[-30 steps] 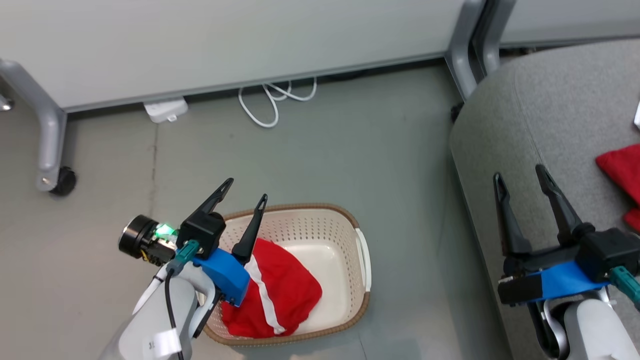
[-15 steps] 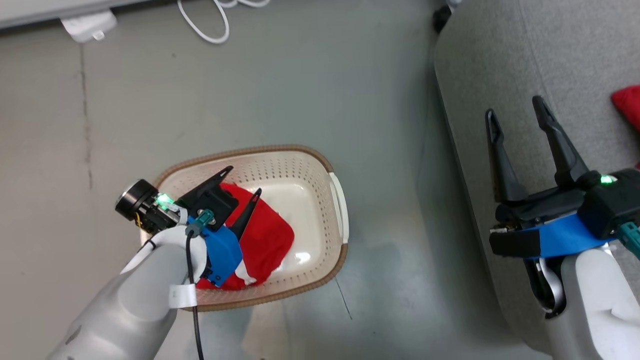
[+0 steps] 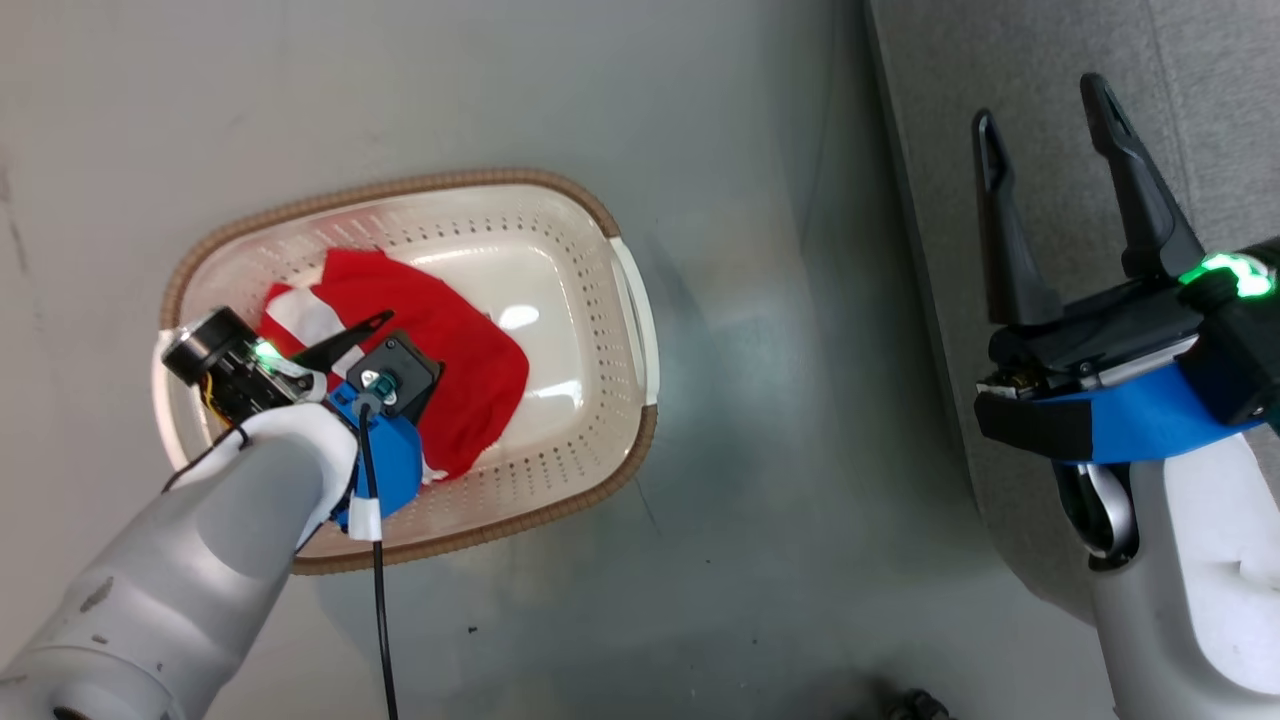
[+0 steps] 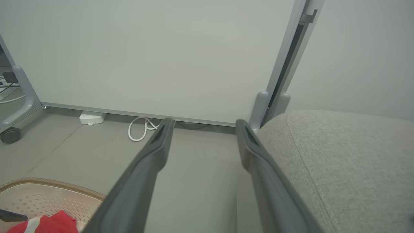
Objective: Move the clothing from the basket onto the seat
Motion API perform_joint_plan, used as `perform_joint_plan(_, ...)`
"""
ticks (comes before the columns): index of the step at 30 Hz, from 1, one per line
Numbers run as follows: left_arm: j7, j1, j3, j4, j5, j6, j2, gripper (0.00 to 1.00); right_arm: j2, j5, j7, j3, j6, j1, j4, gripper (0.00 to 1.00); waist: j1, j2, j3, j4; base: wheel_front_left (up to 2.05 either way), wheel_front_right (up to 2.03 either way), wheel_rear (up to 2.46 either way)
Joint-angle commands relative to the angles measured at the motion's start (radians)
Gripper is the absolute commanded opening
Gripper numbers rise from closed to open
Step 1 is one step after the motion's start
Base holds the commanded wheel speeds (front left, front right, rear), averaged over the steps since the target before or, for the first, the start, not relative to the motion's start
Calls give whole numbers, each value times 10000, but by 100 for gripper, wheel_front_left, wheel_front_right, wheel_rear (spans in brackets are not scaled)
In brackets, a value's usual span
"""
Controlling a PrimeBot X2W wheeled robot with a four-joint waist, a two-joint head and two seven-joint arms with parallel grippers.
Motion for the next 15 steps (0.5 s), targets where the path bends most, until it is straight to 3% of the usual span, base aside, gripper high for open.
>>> perform_joint_plan(1,21,-226,-73,46,-51,-10,66,100,-2,-38,-31,12,1,-222,-54,100,-2,0,470,-175,0,0,0)
perform_joint_plan(15,1161,-1413,-812,667,475,-10,260,100,134,-177,-31,134,1,-742,-808,100,-2,0,2332,-531,0,0,0)
